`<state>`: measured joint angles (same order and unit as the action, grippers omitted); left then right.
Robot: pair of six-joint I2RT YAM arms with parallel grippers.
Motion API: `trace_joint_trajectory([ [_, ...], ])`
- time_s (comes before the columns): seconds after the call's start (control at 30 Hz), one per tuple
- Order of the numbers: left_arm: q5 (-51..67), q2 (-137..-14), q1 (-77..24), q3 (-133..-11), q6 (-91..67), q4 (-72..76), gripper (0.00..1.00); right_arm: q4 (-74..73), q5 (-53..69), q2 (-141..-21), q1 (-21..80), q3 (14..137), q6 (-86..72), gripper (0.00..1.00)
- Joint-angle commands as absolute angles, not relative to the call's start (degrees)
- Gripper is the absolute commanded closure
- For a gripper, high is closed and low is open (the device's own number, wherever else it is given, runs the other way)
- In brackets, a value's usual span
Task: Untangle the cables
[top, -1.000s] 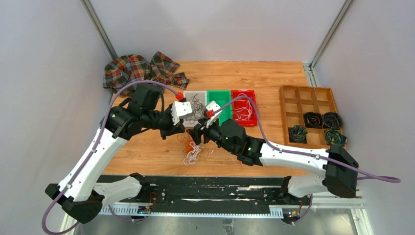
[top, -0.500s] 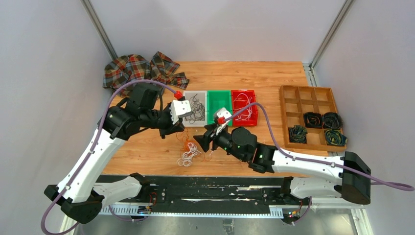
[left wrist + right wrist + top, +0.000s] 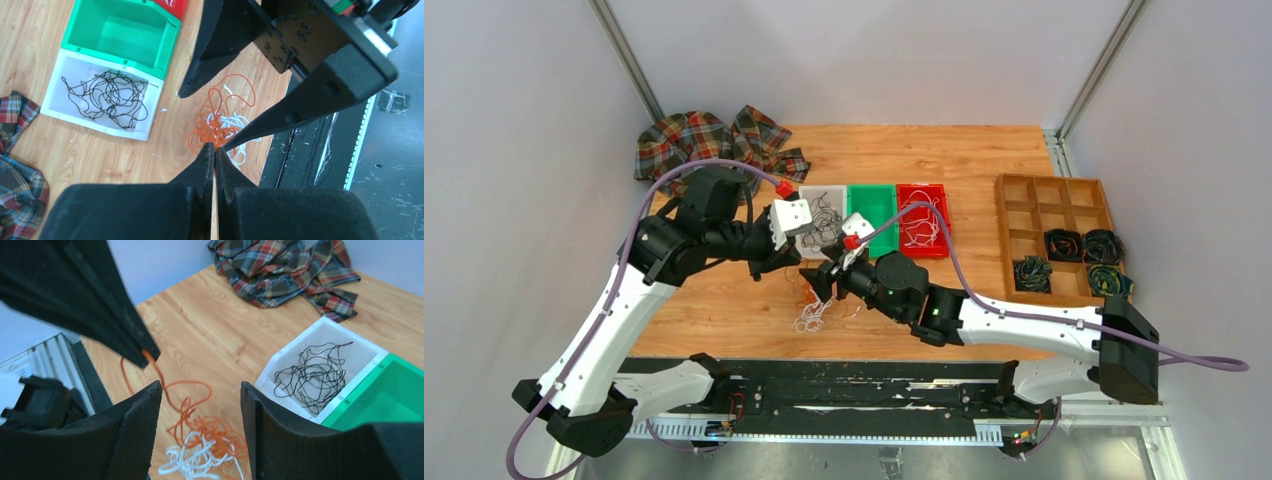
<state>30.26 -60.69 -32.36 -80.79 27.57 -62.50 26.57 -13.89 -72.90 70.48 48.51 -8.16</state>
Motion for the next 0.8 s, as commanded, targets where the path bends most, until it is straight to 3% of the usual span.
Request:
trace_joint_trajectory([
  [0.0, 32.3, -59.6, -32.6, -83.7, 26.2, -62.4, 1.0, 31.8, -20.2, -76.0, 71.0, 52.6, -5.9, 0.42],
  [0.27, 37.2, -59.7, -32.6, -88.3, 26.5, -65.4, 1.0, 36.1, -28.3, -82.2, 70.2, 53.7, -3.9, 0.47],
  [0.77, 41.4, -59.7, -32.6, -103.3, 24.3, -66.5, 1.0, 36.8, -27.2, -90.6, 67.3, 48.3, -12.6, 0.53],
])
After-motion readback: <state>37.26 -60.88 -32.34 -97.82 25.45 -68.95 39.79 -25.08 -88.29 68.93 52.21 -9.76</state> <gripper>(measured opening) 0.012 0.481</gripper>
